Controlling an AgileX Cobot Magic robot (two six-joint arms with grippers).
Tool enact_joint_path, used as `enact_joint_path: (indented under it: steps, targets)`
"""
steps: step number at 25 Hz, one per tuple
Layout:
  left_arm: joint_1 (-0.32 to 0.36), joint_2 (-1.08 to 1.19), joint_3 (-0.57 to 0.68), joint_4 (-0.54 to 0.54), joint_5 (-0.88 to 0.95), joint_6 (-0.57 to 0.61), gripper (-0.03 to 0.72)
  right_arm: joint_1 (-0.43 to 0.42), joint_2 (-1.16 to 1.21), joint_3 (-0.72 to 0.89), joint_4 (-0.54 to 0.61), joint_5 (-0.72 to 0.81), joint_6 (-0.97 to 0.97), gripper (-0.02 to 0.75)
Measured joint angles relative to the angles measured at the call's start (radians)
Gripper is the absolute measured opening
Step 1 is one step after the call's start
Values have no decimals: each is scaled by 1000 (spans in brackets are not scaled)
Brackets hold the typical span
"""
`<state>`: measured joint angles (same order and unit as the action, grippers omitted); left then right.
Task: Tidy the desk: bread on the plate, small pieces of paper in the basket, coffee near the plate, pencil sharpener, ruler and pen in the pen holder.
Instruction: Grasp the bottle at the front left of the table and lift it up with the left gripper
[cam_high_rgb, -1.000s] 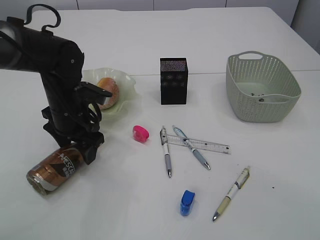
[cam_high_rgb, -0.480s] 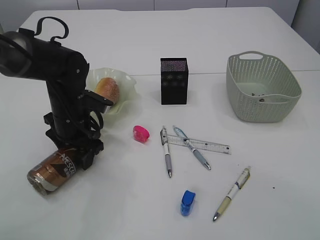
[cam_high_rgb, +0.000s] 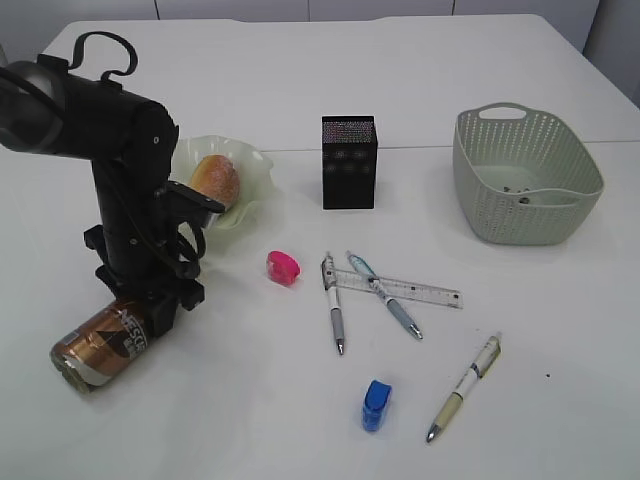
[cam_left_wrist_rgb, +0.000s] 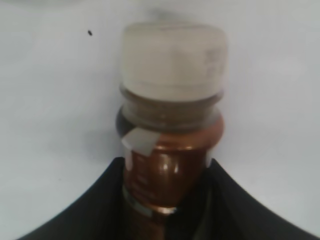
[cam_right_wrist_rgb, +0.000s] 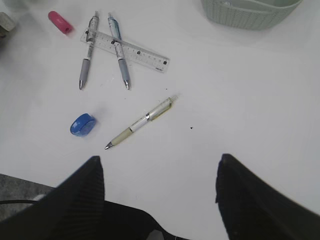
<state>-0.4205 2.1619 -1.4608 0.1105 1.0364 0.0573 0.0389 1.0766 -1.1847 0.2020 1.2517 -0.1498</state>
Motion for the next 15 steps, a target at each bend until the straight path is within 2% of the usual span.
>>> enact_joint_path:
  steps: [9, 12, 15]
  targets:
    - [0, -82, 35, -98, 0, -2, 307, 0, 0, 0, 0, 0, -10, 540]
    - [11, -188, 134, -122, -77, -2, 306, 0, -12, 0, 0, 0, -10, 540]
    - [37, -311, 293, -152, -208, -2, 306, 0, -25, 0, 0, 1, -10, 540]
